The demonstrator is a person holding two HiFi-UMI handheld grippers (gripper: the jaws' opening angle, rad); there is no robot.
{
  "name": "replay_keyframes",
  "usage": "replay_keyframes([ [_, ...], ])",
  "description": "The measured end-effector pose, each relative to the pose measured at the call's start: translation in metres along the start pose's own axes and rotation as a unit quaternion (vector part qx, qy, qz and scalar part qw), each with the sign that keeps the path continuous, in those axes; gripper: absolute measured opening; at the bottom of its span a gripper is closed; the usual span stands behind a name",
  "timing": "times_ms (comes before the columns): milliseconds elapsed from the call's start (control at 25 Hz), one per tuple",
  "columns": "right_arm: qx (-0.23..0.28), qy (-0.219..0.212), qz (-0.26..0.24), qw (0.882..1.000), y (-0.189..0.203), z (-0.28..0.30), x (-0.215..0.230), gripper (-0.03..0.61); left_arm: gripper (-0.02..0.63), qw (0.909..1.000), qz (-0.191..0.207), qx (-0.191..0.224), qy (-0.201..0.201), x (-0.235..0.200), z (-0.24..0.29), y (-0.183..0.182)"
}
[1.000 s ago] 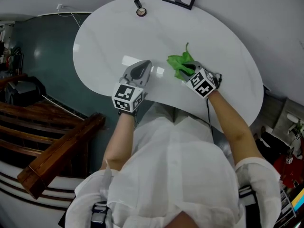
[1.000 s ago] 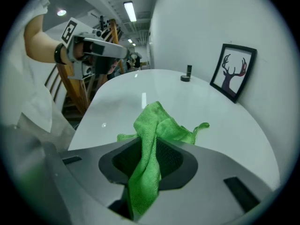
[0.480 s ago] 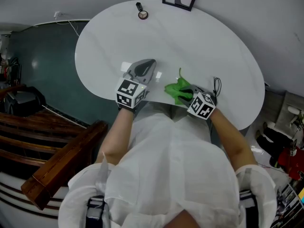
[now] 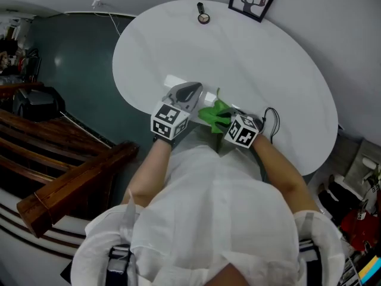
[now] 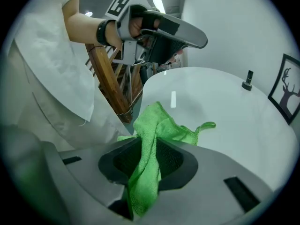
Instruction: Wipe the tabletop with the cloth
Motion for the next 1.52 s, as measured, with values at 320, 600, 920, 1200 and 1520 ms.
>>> replay_keyframes([
  [320,-0.003,0.016,-0.001,1.0,-0.053,0.03,0.038,0.092,0.017,0.9969,-0.028,0.008,-0.073,-0.062,-0.052,0.014],
  [600,-0.003,0.07,0.051,0.996,-0.11,0.059,0.102,0.092,0.017,0.9965,-0.036,0.02,-0.073,-0.145,-0.077,0.018],
  [920,0.007,0.148,0.155,0.977,-0.178,0.083,0.208,0.092,0.017,0.9984,-0.018,0.026,-0.048,-0.256,-0.103,0.013],
  [1200,0.008,0.217,0.199,0.956,-0.213,0.091,0.294,0.092,0.017,0.9983,-0.005,0.038,-0.045,-0.326,-0.118,0.003],
  [1520,0.026,0.259,0.245,0.934,-0.247,0.098,0.367,0.092,0.017,0.998,-0.011,0.042,-0.046,-0.363,-0.127,0.01],
])
Point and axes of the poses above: the fingertips, and each gripper's own axes: z forward along the fingers, x to its right, y out of its underside, the point moved 3 cm from there along -z, backward along the fingers, and after that the axes turned 3 degrees about -x, right-handed, at the moved point
